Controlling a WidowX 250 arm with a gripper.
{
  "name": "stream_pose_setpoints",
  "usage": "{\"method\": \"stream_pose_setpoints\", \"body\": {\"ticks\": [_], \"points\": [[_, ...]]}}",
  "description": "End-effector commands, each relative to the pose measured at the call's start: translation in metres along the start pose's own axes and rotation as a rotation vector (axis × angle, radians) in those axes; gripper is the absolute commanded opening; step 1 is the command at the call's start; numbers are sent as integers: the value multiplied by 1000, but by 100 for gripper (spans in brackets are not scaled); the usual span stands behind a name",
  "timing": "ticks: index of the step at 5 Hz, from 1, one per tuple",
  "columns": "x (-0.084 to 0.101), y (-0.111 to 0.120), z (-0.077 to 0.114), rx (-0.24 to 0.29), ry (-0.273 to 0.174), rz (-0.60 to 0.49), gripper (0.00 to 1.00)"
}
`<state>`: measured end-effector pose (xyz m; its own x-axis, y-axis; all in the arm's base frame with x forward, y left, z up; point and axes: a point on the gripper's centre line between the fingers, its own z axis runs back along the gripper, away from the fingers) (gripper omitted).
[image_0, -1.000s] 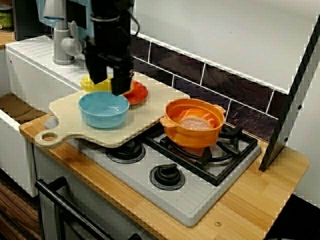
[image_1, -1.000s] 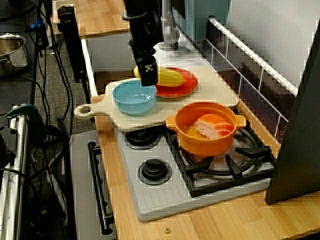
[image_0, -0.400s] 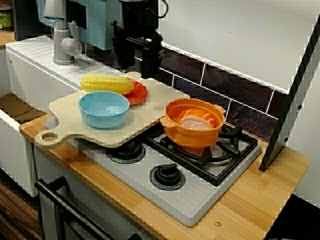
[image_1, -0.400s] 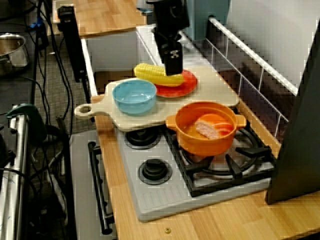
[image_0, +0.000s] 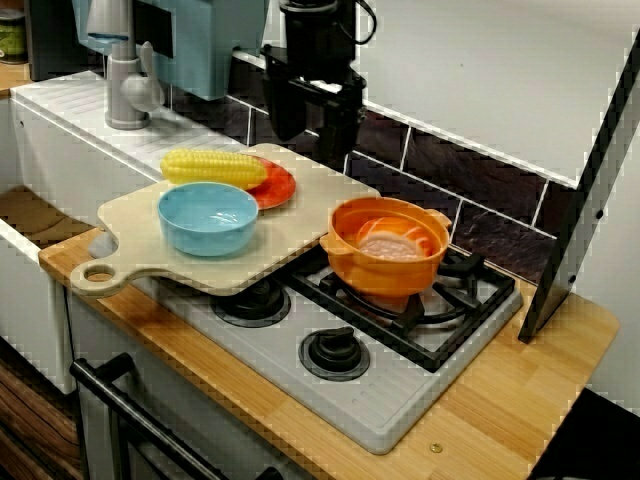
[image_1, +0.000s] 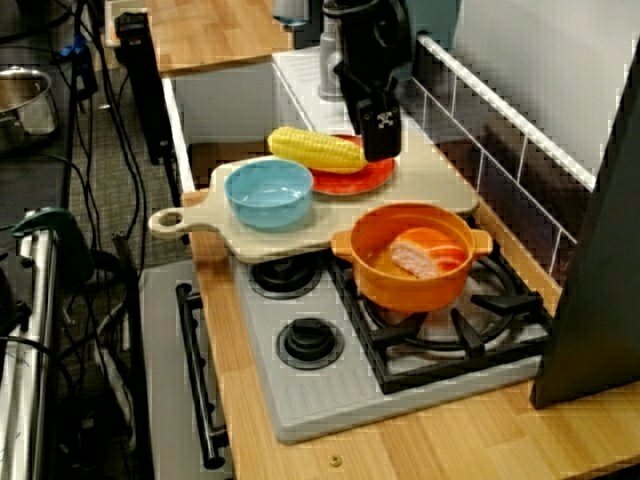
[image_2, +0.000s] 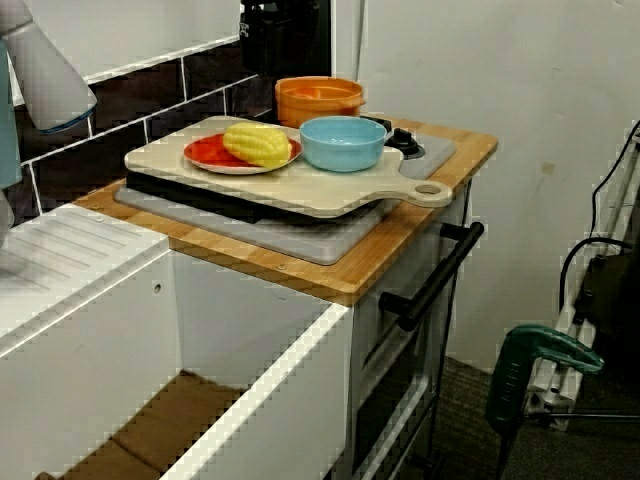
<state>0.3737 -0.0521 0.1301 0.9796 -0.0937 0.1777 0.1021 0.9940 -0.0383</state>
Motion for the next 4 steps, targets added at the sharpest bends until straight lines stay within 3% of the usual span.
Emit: {"method": "stream_pose_setpoints", "body": {"ticks": [1,4], "points": [[5,-22,5,17,-63,-24,100],[7,-25,-10,26,-51,-30,100]]}}
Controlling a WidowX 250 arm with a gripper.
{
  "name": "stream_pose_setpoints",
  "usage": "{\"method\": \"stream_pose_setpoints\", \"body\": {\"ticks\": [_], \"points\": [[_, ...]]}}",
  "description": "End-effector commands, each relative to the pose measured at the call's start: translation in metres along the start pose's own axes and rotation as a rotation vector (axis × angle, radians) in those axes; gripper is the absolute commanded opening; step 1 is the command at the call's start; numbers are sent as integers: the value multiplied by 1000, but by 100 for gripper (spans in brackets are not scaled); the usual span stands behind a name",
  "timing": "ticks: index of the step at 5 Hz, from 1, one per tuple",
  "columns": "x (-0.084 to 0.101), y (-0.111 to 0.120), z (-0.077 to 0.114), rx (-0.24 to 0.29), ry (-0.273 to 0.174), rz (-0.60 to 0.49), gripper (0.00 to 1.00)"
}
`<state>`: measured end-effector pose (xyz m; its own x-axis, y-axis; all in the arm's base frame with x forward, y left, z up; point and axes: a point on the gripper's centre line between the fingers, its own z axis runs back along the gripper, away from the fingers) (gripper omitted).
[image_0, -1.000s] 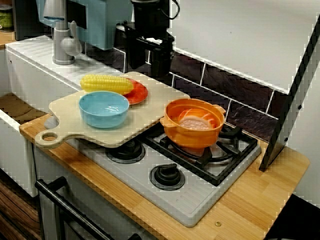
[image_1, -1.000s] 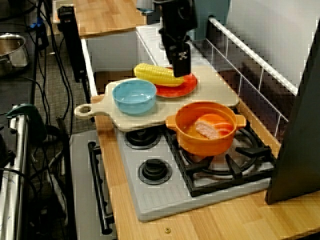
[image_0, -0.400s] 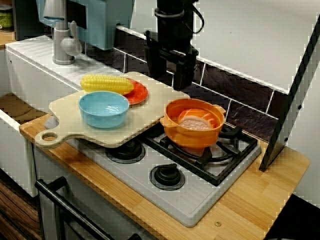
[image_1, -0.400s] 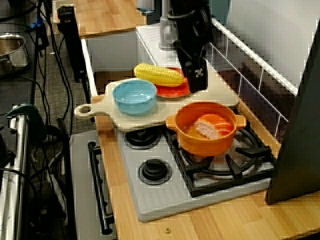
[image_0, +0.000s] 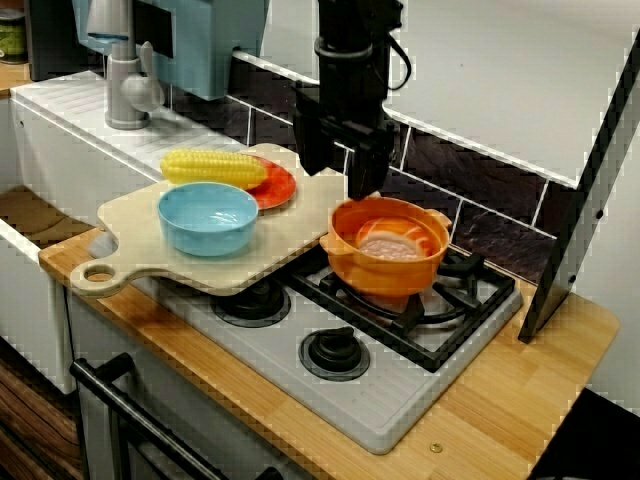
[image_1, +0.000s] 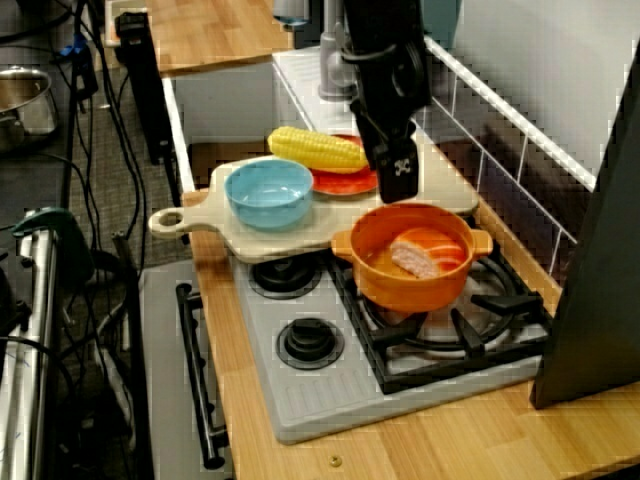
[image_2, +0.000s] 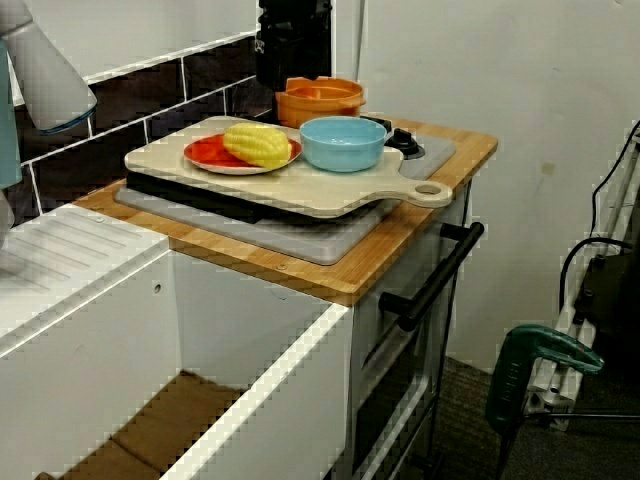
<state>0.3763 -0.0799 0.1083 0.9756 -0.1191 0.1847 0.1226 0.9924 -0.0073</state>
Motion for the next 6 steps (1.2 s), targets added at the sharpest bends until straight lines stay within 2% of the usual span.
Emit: {"method": "stream_pose_setpoints", "body": {"ticks": [1,6], "points": [[6,4,9,-4,-38,1,100],[6,8,-7,15,-19,10,100]]}}
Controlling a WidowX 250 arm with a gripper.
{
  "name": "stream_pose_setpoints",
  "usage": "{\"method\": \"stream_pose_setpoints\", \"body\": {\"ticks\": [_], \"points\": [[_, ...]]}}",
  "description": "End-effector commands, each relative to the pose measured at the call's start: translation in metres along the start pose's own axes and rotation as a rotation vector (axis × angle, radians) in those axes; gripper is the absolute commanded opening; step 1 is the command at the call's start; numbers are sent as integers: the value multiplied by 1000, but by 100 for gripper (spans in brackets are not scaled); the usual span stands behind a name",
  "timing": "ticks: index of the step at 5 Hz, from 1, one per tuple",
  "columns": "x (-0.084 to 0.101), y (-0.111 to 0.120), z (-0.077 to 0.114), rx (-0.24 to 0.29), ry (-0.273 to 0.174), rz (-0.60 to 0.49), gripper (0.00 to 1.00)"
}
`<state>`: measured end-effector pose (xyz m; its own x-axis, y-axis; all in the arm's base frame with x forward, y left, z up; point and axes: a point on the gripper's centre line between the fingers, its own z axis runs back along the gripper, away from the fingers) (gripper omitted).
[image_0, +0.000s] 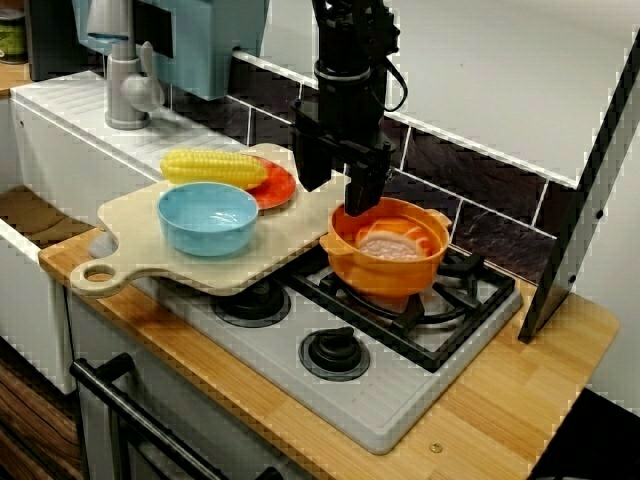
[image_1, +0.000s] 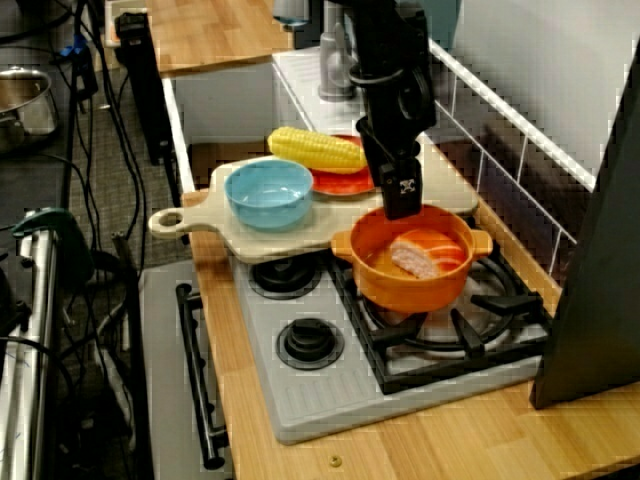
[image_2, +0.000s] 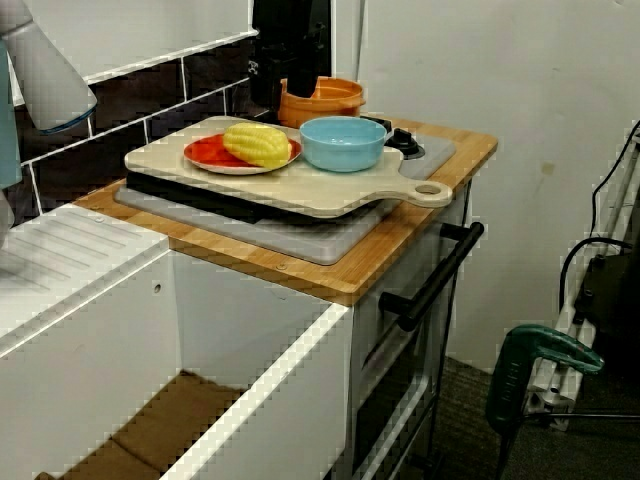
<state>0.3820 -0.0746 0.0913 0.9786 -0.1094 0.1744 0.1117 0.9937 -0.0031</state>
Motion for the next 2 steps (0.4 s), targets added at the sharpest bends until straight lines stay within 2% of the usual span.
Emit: {"method": "stream_pose_setpoints", "body": {"ticks": [1,2], "points": [[4,3,6,14,-22,1,100],[4,4,4,20,-18,2,59]]}}
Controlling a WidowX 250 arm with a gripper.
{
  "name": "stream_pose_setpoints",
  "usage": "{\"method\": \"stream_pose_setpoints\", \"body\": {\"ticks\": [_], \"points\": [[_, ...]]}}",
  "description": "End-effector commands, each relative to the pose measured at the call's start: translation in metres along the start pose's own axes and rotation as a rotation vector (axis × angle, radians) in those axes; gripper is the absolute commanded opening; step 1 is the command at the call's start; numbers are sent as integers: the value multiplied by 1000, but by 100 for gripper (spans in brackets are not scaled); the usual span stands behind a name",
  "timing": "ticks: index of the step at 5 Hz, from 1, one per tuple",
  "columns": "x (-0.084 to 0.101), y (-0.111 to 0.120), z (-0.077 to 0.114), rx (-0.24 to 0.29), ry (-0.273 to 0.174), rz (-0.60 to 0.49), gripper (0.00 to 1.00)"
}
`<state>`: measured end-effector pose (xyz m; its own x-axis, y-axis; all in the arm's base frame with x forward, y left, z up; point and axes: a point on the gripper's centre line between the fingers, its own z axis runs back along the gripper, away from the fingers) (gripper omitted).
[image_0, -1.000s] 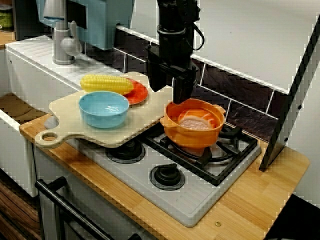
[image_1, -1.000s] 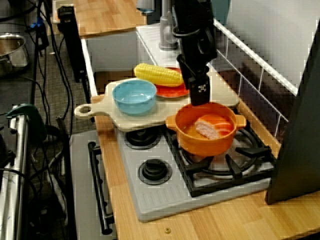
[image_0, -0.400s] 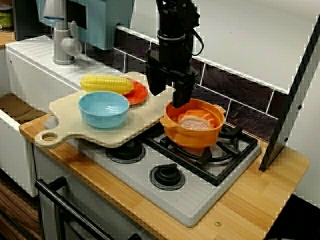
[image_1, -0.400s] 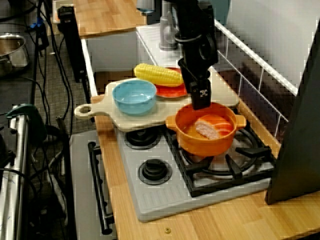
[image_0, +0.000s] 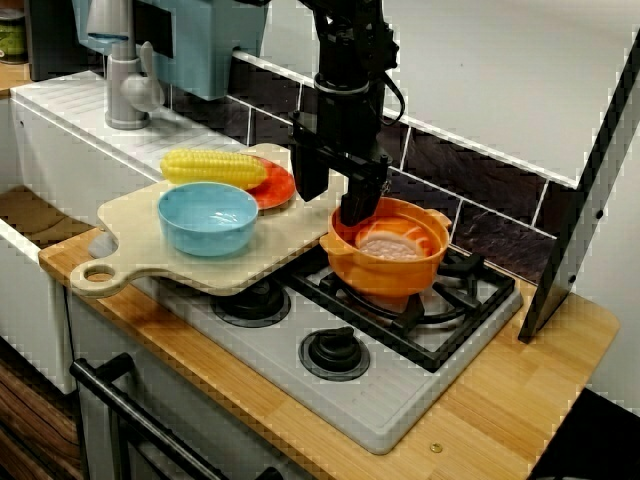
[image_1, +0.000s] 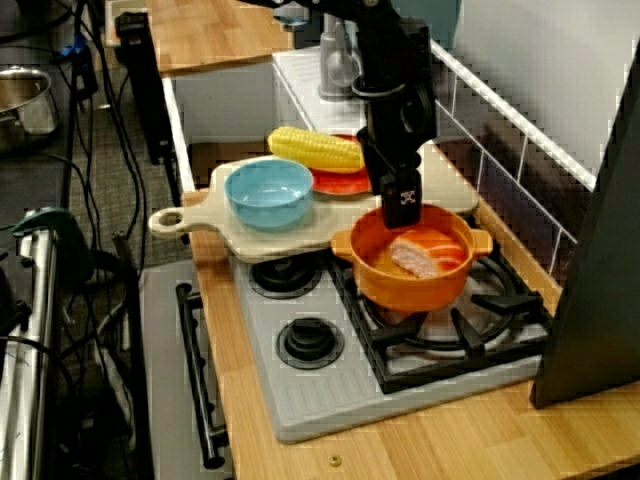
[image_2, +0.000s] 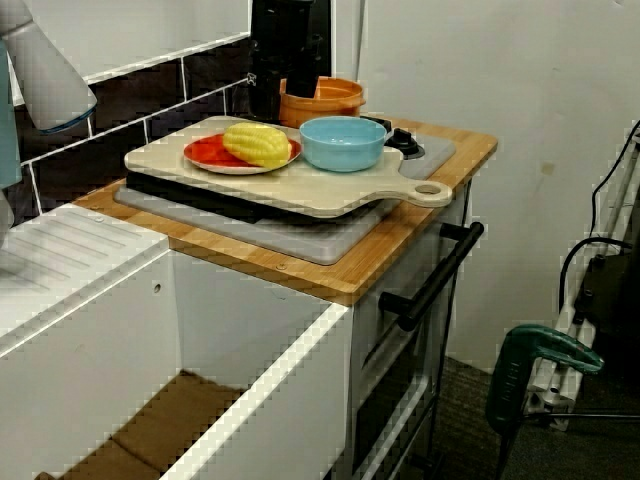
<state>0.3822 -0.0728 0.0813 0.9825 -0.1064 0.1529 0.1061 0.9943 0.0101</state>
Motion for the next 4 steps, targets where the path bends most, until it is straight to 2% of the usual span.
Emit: {"method": "stream_pose_setpoints", "body": {"ticks": [1,4], "points": [[5,4,14,1,-40,-1,0],[1,5,24,-20,-54,-6,0]]}}
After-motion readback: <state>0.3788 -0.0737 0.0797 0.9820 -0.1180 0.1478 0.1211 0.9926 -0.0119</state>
